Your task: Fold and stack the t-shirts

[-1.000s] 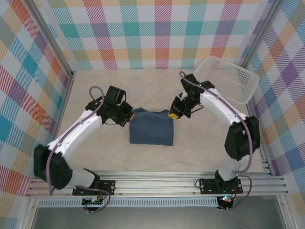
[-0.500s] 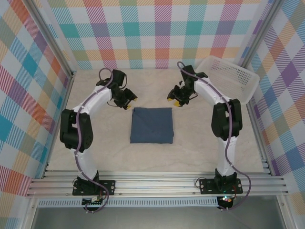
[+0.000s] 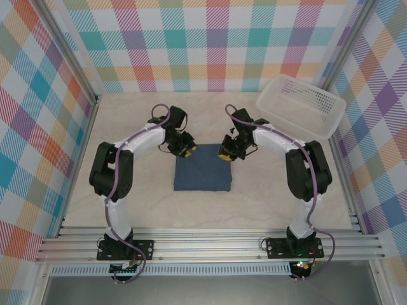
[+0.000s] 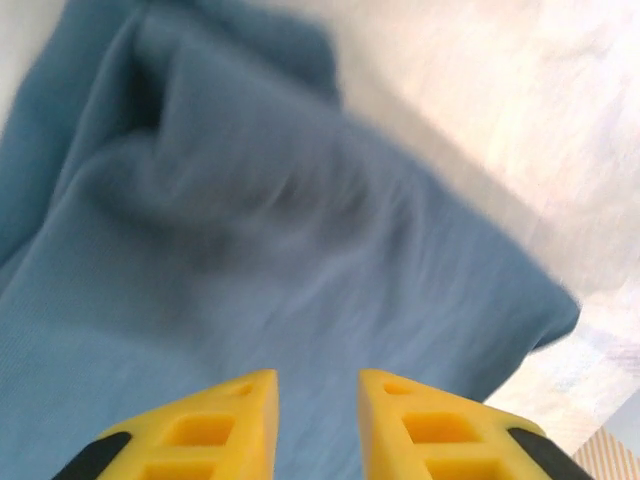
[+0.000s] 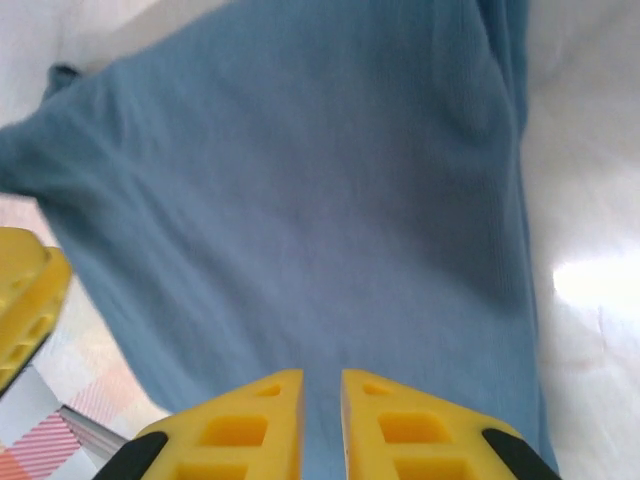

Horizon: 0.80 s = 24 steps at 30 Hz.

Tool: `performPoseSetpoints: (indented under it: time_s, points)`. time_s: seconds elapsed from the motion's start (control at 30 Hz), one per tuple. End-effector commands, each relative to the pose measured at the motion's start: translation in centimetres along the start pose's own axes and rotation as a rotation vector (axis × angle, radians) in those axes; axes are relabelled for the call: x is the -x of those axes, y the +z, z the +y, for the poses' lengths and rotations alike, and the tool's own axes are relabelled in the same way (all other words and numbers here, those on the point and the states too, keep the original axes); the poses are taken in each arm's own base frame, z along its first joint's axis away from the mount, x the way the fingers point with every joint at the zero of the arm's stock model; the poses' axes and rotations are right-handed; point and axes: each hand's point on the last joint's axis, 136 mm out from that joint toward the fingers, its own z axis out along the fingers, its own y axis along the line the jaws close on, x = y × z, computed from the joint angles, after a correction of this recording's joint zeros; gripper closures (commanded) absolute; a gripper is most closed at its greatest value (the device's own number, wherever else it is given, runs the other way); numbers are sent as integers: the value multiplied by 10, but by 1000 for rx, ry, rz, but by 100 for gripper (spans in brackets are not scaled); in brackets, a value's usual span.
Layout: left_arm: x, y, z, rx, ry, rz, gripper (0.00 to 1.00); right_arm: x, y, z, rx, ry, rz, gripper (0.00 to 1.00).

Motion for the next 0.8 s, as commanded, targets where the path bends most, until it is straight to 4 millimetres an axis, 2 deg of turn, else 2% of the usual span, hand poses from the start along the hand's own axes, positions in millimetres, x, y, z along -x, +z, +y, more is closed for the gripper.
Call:
performPoseSetpoints:
  time_s: [0.0,0.1,0.3,0.37,0.5,0.57,0.67,0.77]
  points:
    - [28,5,21,96,-7,-21,79,16,11,0,-29,16,-2,83]
    - [50,12,33,113,-22,-27,82,21,19,-12,-91,23,-3,83]
    - [85,31,38,150,18,1,84,18,36,-29,-137,33,27,82]
    - [94,33,37,150,27,-8,84,17,37,-31,-134,32,28,81]
    - [101,26,22,106,64,-24,82,16,39,-31,-130,25,35,81]
    - [102,18,17,100,80,-41,75,16,39,-29,-123,21,36,81]
    - [104,-21,15,174,136,-150,60,18,30,-22,-107,3,13,81]
    - [83,-55,20,214,128,-193,58,21,8,-12,-89,-12,-53,81]
